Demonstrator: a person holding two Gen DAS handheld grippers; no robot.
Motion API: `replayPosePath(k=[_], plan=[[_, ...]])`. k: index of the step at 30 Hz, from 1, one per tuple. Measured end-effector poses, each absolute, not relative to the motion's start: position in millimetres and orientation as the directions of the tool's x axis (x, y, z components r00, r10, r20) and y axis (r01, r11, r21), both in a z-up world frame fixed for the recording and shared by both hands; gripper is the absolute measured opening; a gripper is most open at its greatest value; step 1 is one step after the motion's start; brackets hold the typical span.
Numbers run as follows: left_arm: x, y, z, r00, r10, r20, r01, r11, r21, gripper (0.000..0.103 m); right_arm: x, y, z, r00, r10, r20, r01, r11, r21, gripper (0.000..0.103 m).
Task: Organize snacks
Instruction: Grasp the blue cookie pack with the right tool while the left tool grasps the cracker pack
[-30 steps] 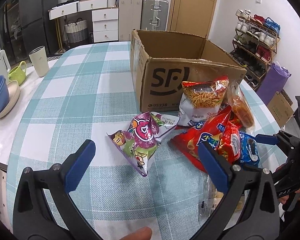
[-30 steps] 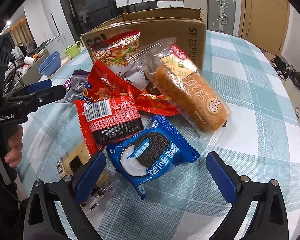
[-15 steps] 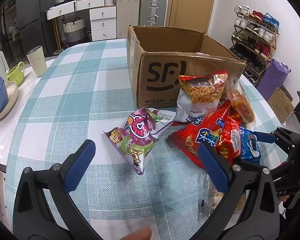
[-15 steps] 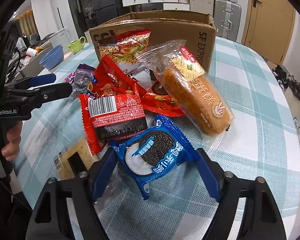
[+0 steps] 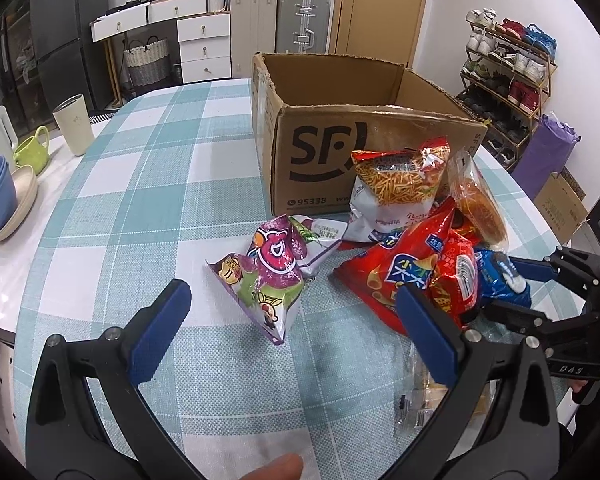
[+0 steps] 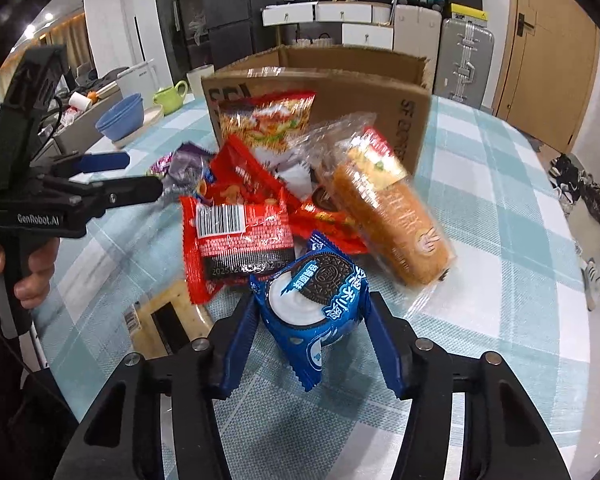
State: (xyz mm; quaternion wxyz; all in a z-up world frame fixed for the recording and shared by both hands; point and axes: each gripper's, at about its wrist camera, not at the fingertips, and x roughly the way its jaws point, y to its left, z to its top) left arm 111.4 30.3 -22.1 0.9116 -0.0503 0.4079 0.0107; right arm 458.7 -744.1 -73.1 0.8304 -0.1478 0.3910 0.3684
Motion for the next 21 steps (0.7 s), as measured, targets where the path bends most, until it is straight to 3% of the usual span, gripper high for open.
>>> replayPosePath(k=[21], plan=[[88.2,-2.1,1.3,0.675,-0.065,-0.735,-0.001,0.996,-0.088,0.102,451.1,-775.9,-21.6,0.535,0.557,-0.635,-0.686,0.725,0.058,0.055]])
